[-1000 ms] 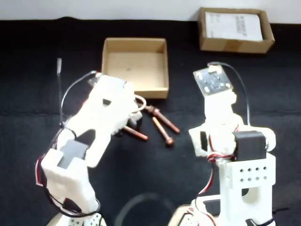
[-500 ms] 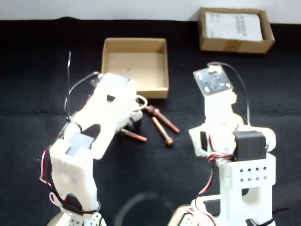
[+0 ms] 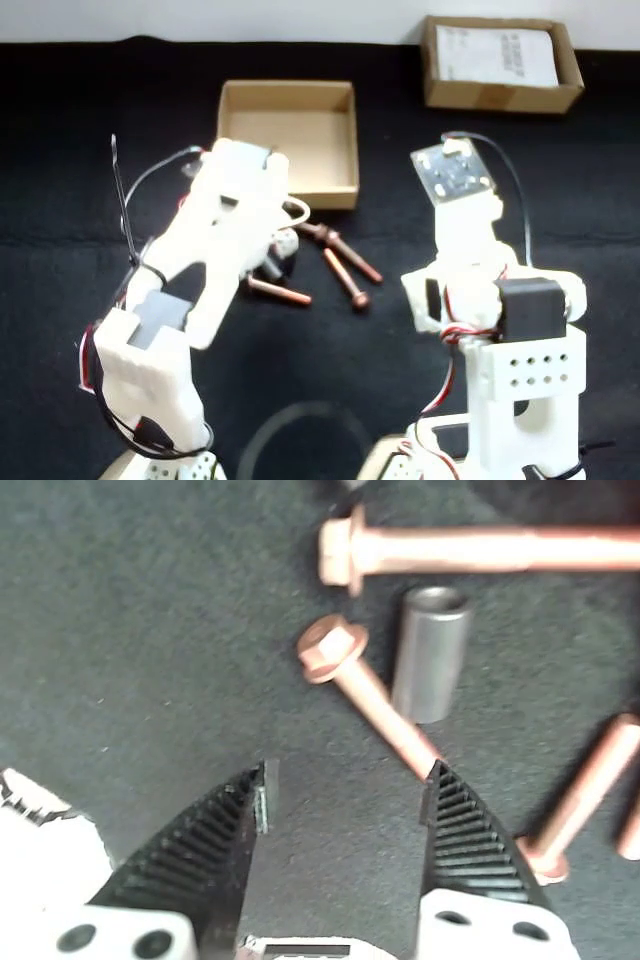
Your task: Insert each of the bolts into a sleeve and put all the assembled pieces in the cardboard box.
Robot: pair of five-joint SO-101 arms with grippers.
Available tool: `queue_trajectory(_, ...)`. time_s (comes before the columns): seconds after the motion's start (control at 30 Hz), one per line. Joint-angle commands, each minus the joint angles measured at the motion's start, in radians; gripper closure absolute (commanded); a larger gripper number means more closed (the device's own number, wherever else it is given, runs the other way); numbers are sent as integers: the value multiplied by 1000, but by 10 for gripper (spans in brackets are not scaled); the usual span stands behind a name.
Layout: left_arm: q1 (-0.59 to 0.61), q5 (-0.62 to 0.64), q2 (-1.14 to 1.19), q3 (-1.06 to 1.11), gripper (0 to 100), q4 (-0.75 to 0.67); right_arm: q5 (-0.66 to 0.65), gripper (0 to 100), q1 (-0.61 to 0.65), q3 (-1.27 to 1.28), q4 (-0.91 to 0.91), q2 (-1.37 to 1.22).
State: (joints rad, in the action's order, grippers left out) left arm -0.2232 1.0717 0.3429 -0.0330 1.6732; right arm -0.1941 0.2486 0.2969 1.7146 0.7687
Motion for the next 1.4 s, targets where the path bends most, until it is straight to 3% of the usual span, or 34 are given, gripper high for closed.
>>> queue_trajectory(0.0, -2, -2, -47, -22, 766, 31, -5, 992, -12, -2, -12, 15)
queue_trajectory(0.27, -4, -2, -45, 91, 766, 17, -9, 992, -8, -2, -12, 13)
queue_trajectory(0.57, -5, 3, -45, 214, 766, -218, -9, 992, -5, -2, -10, 13)
queue_trajectory(1.13, -2, 5, -59, 151, 766, -216, -9, 992, -5, 71, -12, 19)
queue_trajectory(1.37, 93, 5, -51, 82, 766, -218, -11, 992, -5, 68, -12, 16)
